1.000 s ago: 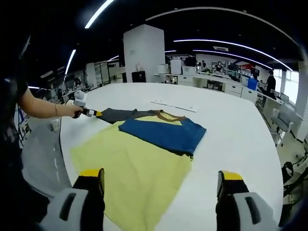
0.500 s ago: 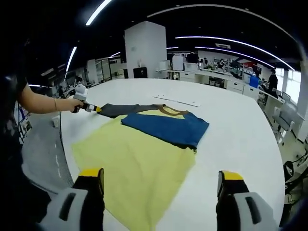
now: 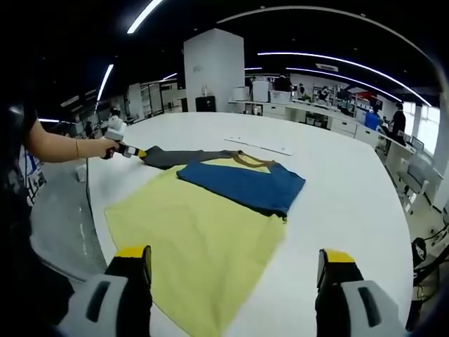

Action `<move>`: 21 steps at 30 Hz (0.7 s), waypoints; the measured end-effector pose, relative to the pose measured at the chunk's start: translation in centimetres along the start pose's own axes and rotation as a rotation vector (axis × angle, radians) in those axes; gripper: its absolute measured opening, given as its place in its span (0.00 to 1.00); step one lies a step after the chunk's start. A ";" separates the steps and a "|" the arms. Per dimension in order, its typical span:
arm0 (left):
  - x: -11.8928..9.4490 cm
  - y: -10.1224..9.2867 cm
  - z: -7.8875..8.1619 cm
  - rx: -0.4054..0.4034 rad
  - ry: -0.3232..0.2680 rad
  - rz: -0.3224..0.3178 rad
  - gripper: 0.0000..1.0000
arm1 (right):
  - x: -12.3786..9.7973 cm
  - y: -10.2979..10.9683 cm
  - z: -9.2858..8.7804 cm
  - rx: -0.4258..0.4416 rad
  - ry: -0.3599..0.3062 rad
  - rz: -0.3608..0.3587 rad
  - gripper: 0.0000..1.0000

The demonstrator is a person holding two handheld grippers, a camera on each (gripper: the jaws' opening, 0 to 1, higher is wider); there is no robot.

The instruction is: Fold the garment on the visible template until the final outline fits inside the template.

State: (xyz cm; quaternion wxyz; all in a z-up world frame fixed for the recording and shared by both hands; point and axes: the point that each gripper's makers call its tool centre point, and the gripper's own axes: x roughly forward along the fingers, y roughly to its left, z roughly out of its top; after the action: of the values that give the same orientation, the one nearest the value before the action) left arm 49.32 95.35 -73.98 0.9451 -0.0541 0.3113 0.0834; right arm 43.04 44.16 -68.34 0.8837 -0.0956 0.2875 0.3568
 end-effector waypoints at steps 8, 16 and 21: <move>-0.4 -1.5 1.3 -0.050 -0.012 -0.035 0.00 | 0.1 -0.1 0.1 0.005 -0.015 0.012 1.00; -0.6 -2.8 2.4 -0.019 -0.007 -0.051 0.00 | -0.1 -0.1 0.5 0.013 -0.045 0.014 1.00; -0.7 -4.2 3.5 0.000 -0.024 -0.073 0.00 | -0.2 -0.2 0.6 0.013 -0.050 0.017 1.00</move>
State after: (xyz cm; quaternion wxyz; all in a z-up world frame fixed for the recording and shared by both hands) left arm 51.57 91.72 -70.52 0.9511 -0.0645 0.2979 0.0493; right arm 43.35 44.13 -67.79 0.8880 -0.0787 0.2684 0.3650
